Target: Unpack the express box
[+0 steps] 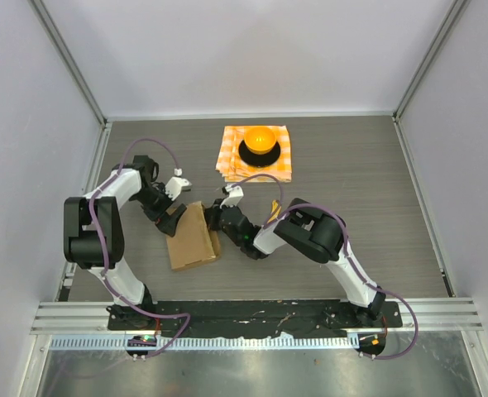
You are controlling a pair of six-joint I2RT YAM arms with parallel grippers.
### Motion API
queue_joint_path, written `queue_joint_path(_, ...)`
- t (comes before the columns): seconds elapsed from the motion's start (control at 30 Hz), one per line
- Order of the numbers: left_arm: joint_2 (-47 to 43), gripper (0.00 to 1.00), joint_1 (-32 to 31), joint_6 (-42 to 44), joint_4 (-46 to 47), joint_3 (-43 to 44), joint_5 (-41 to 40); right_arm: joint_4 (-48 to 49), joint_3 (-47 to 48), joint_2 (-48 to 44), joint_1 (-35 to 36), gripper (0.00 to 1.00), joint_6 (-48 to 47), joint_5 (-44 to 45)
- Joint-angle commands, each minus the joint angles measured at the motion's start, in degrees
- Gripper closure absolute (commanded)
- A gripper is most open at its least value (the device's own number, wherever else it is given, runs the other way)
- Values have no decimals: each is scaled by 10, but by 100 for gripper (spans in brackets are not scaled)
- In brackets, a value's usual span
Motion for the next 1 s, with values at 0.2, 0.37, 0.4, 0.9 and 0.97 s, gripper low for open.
queue_joint_path(0.2,23,0,-1,23,62,-46,-39,-259,44,51,8,99,45,27)
queue_joint_path(0.37,16,0,-9,38,60,-68,-44,-397,101,70,8,99,68,113)
queue_joint_path(0.4,10,0,-11,40,58,-69,-46,-410,106,71,8,99,69,122)
queue_joint_path(0.9,2,0,-34,70,49,-109,-62,-565,142,82,7,69,122,208)
queue_joint_path(0.97,9,0,-34,74,48,-112,-64,-564,131,82,-4,72,148,169)
